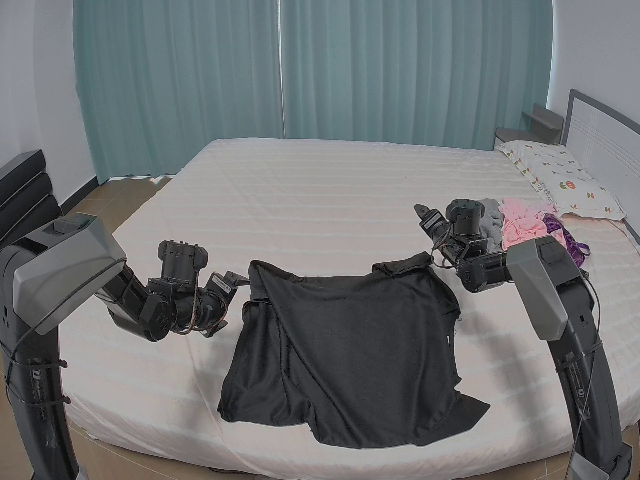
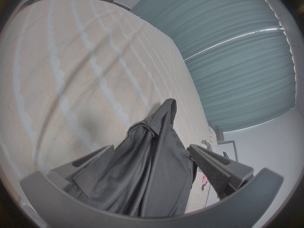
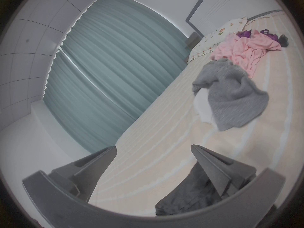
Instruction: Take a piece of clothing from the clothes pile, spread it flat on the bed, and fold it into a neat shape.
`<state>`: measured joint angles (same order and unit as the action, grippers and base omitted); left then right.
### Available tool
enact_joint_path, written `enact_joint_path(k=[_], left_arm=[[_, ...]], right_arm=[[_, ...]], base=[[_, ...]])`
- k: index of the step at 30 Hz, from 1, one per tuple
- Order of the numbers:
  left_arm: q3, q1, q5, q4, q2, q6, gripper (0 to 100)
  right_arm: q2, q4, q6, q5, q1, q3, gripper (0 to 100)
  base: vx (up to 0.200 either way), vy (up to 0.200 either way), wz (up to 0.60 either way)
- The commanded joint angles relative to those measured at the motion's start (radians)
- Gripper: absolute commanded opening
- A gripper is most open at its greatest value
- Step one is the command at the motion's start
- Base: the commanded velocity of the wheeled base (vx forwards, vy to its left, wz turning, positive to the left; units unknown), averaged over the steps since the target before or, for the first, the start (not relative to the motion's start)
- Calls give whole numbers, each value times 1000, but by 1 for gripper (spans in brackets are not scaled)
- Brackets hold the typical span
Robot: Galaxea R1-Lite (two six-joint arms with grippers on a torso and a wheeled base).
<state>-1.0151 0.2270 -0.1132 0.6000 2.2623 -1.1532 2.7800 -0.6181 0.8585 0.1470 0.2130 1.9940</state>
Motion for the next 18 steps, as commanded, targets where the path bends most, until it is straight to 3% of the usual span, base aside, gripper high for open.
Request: enact_joint_path(k=[1, 3, 10, 18], left_arm=[[1, 0, 0, 1, 3, 0, 100], [1, 0, 0, 1, 3, 0, 100], [29, 0, 4, 3, -3, 12, 100], [35, -2, 4, 3, 2, 23, 100]], right_arm=[[-65, 26, 5, -10, -41, -86, 100], [-85, 26, 8, -15, -50, -132, 100], [-220, -12, 8, -153, -87, -469, 100], [-267, -83, -22, -210, -112, -632, 100]], base=[[0, 0, 0], [0, 0, 0], [0, 0, 0], [0, 0, 0]])
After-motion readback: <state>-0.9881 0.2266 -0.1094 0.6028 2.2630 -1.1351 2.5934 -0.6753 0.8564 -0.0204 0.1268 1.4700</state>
